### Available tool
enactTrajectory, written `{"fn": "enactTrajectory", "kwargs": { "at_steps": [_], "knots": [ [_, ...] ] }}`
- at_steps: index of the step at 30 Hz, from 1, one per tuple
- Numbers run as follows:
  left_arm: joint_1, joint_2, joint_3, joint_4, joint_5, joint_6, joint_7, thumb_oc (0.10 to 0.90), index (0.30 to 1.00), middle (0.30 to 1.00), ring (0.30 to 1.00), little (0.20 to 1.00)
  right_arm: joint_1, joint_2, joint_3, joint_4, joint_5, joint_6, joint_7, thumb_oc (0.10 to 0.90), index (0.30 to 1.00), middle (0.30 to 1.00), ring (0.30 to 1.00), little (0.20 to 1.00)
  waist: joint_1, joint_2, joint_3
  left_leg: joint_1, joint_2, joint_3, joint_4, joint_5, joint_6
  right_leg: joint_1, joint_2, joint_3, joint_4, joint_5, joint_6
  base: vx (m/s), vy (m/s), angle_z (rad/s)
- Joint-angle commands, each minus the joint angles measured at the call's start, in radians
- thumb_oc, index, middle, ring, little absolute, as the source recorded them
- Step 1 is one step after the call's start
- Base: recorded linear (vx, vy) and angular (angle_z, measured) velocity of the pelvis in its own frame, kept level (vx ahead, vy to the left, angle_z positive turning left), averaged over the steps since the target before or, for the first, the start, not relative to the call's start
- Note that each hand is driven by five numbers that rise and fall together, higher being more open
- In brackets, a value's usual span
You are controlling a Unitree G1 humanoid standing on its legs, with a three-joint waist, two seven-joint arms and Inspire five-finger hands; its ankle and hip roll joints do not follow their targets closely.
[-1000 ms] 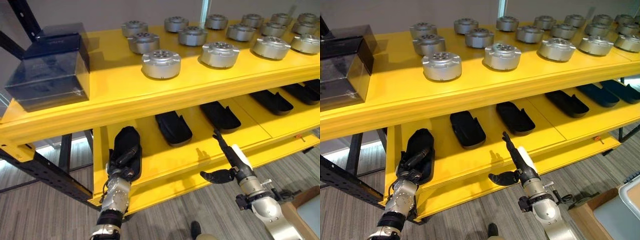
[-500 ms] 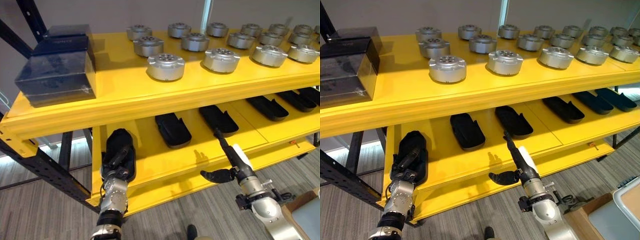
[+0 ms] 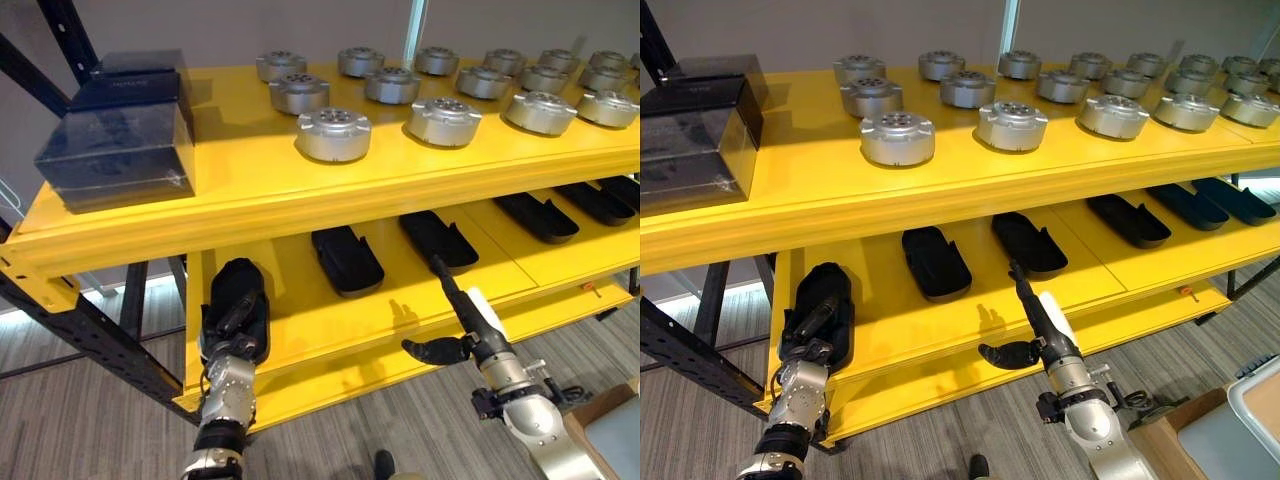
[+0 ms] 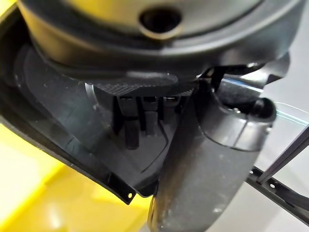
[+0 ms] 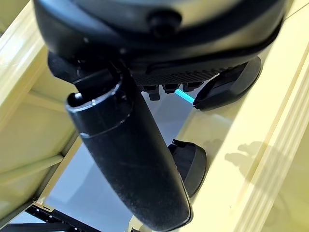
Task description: Move parts from the plastic box to the shelf.
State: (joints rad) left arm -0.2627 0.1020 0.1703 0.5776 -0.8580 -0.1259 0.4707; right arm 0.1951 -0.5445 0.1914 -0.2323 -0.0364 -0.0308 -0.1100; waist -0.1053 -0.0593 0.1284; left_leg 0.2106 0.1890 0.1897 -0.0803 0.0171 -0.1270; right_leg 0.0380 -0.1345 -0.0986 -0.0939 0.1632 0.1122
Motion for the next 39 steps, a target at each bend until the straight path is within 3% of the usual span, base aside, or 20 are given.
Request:
{"fn": "enactTrajectory", "kwargs": {
  "at_steps": [1,11,25,29,36,39],
  "knots": [
    [-0.114,0.070,-0.022,-0.003,0.025,-0.054,0.020,0.900,1.000,1.000,1.000,1.000,-0.083,0.003,-0.048,-0.116,-0.010,-0.117,-0.058,0.900,1.000,1.000,1.000,1.000,0.003,-0.035,-0.004,-0.016,-0.005,-0.025,0.059,-0.039,0.013,0.070,-0.061,-0.071,0.052,-0.095,0.042,0.00,0.000,0.00],
    [-0.193,0.088,-0.095,-0.283,-0.013,-0.136,0.028,0.900,1.000,1.000,1.000,1.000,-0.116,0.007,-0.057,-0.126,-0.022,-0.114,-0.058,0.900,1.000,1.000,1.000,1.000,-0.008,-0.027,-0.008,-0.015,-0.005,-0.028,0.054,-0.037,0.017,0.066,-0.061,-0.069,0.052,-0.092,0.042,0.00,0.000,0.00],
    [-0.160,0.106,-0.115,-0.497,-0.012,-0.156,0.001,0.900,1.000,1.000,1.000,1.000,-0.142,0.009,-0.070,-0.137,-0.036,-0.106,-0.031,0.900,1.000,1.000,1.000,1.000,-0.001,-0.022,-0.001,-0.019,-0.008,-0.036,0.055,-0.039,0.022,0.064,-0.063,-0.066,0.054,-0.090,0.041,0.00,0.000,0.00],
    [-0.106,0.122,-0.118,-0.554,0.005,-0.132,-0.029,0.900,1.000,1.000,1.000,1.000,-0.138,0.011,-0.081,-0.142,-0.039,-0.106,-0.020,0.900,1.000,1.000,1.000,1.000,0.005,-0.022,0.002,-0.024,-0.011,-0.039,0.056,-0.038,0.025,0.061,-0.064,-0.068,0.056,-0.089,0.040,-0.01,0.001,0.00],
    [0.080,0.235,-0.090,-0.648,0.265,-0.035,-0.142,0.900,1.000,1.000,1.000,1.000,-0.137,0.010,-0.121,-0.140,-0.011,-0.116,0.030,0.900,1.000,1.000,1.000,1.000,0.021,-0.019,0.016,-0.031,-0.011,-0.042,0.063,-0.039,0.027,0.058,-0.063,-0.067,0.059,-0.087,0.036,-0.01,0.001,0.00],
    [0.177,0.290,-0.053,-0.685,0.392,-0.038,-0.208,0.900,1.000,1.000,1.000,1.000,-0.130,0.012,-0.141,-0.139,0.021,-0.134,0.065,0.900,1.000,1.000,1.000,1.000,0.027,-0.017,0.019,-0.031,-0.009,-0.043,0.063,-0.038,0.026,0.060,-0.063,-0.068,0.060,-0.087,0.036,-0.01,0.004,0.00]
  ]
}}
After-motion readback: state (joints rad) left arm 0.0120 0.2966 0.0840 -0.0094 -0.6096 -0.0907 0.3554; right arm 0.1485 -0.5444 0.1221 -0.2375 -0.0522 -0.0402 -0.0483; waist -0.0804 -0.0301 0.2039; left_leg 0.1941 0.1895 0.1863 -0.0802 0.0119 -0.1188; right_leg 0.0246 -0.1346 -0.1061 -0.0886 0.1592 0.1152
